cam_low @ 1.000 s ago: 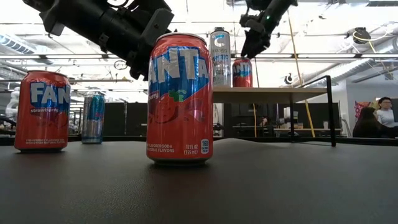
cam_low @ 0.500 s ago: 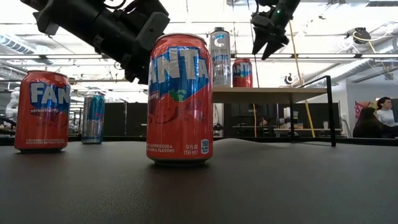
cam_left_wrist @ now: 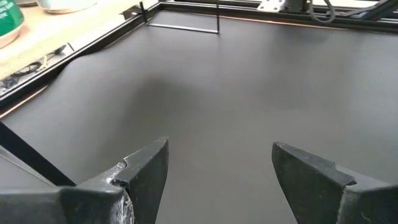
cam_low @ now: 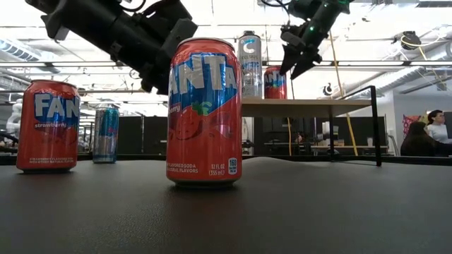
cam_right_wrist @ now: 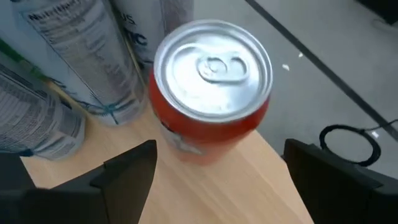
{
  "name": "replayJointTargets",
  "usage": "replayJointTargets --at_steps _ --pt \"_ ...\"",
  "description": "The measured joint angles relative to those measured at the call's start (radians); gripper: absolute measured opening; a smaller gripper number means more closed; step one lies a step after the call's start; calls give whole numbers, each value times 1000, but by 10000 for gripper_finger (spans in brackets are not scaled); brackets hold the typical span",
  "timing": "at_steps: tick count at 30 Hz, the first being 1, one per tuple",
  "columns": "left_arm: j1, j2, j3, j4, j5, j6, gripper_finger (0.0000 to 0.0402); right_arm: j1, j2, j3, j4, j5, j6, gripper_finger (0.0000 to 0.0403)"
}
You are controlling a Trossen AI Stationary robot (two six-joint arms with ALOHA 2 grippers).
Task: Place canned beverage on shelf
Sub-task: Put the right orange soda can on the shelf
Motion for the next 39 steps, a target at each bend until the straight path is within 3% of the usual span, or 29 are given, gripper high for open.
replayJointTargets --at_steps 28,32,39 --pt "13 0 0 0 -2 -4 280 -8 41 0 103 -6 -191 338" --pt "13 0 0 0 -2 -4 280 -9 41 0 102 -72 -225 338" --pt "13 0 0 0 -2 -4 280 -15 41 0 106 -109 -267 301"
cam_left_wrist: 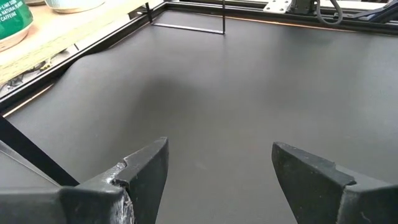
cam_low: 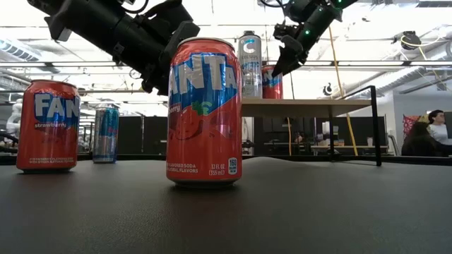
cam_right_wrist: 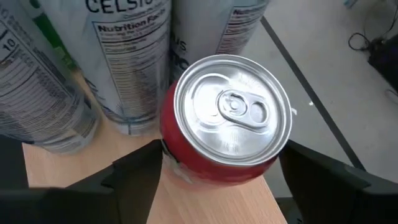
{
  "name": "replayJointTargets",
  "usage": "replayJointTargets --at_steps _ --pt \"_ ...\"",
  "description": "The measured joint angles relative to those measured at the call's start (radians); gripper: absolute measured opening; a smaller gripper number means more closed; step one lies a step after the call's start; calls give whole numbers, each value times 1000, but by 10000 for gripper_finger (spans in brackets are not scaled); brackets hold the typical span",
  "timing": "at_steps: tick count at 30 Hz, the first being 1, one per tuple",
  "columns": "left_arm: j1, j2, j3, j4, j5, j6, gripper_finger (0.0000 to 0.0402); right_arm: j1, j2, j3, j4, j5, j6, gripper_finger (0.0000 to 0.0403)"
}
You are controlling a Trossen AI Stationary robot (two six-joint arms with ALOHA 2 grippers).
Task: Place canned beverage on shelf
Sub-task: Put the right orange soda can on the shelf, then put the left orange soda can on the shelf
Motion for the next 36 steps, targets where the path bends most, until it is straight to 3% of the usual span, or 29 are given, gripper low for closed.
replayJointTargets --at_steps 7,22,33,36 --pt "0 0 0 0 0 0 280 -39 0 0 6 11 10 276" --pt "0 0 0 0 0 -1 280 -44 0 0 17 -23 -60 275" --pt "0 0 0 -3 -4 0 280 -44 0 0 42 -20 -67 347" --pt "0 0 0 -3 -4 0 280 -44 -1 0 39 31 -55 368"
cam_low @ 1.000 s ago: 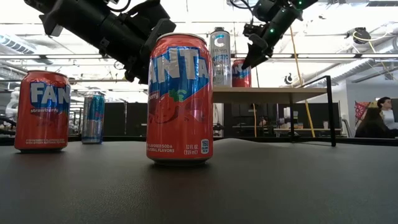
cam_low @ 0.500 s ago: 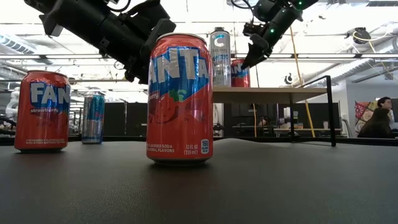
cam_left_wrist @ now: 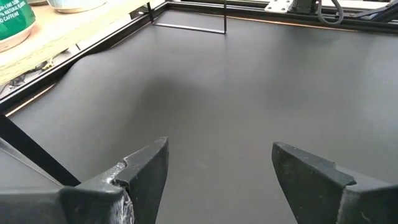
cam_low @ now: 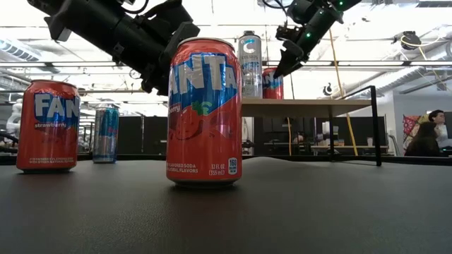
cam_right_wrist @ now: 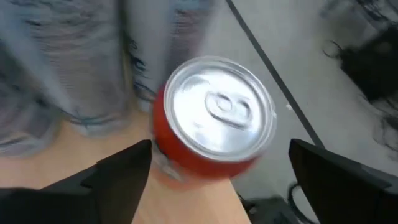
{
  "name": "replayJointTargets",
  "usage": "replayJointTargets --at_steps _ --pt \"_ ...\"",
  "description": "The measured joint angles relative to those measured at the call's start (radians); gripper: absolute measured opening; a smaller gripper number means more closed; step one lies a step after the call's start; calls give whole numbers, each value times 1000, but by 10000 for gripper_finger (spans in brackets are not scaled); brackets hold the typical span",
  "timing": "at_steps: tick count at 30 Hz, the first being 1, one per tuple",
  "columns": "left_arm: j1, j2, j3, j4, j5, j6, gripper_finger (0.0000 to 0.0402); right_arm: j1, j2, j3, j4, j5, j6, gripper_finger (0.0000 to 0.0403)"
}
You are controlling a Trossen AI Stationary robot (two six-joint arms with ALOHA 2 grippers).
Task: Place canned beverage on shelf
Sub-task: Put the left orange soda can on the shelf
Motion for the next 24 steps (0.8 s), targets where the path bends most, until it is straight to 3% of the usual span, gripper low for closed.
replayJointTargets --at_steps 4,11,15,24 --pt "0 -6 0 -30 -1 1 280 0 -44 0 -10 80 42 381" --pt "-21 -110 0 -143 -72 0 280 20 -216 0 6 72 117 381" --pt "-46 -188 0 -153 -91 20 280 50 -303 -13 -8 8 199 380" --pt "-108 -237 0 -177 -156 81 280 185 -453 -253 141 -24 287 380"
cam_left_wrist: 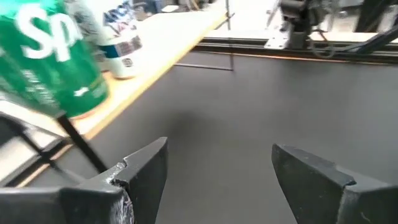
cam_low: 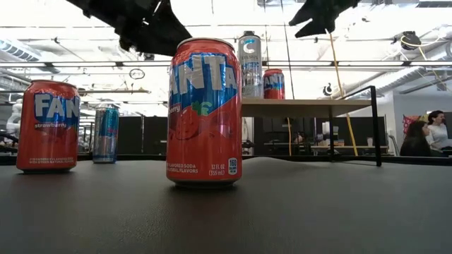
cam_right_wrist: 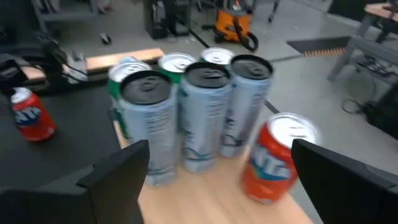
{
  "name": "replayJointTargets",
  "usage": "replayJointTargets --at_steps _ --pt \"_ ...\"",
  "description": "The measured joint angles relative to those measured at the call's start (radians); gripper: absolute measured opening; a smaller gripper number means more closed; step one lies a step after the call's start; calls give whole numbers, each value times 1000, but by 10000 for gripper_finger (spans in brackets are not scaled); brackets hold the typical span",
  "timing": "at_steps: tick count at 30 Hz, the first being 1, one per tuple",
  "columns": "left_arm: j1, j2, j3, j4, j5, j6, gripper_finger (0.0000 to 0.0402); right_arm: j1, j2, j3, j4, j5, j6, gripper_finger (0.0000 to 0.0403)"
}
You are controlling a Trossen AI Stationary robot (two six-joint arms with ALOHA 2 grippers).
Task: Place canned beverage on shelf
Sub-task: Put the left orange soda can on the shelf
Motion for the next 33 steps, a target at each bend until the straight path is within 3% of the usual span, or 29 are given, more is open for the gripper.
replayJointTargets --at_steps 5,11,19,27,33 --pt "-67 -9 0 -127 -173 -77 280 81 -56 -183 194 1 55 380" --pt "-147 -9 1 -298 -245 -243 280 197 -85 -335 382 13 96 380" --pt "-212 -9 1 -581 -298 -549 280 410 -51 -413 490 228 103 380" --pt "-267 -33 1 -866 -299 -902 280 612 51 -449 600 347 157 380" --pt "-291 -131 22 -1060 -162 -1084 297 695 131 -448 662 394 177 380"
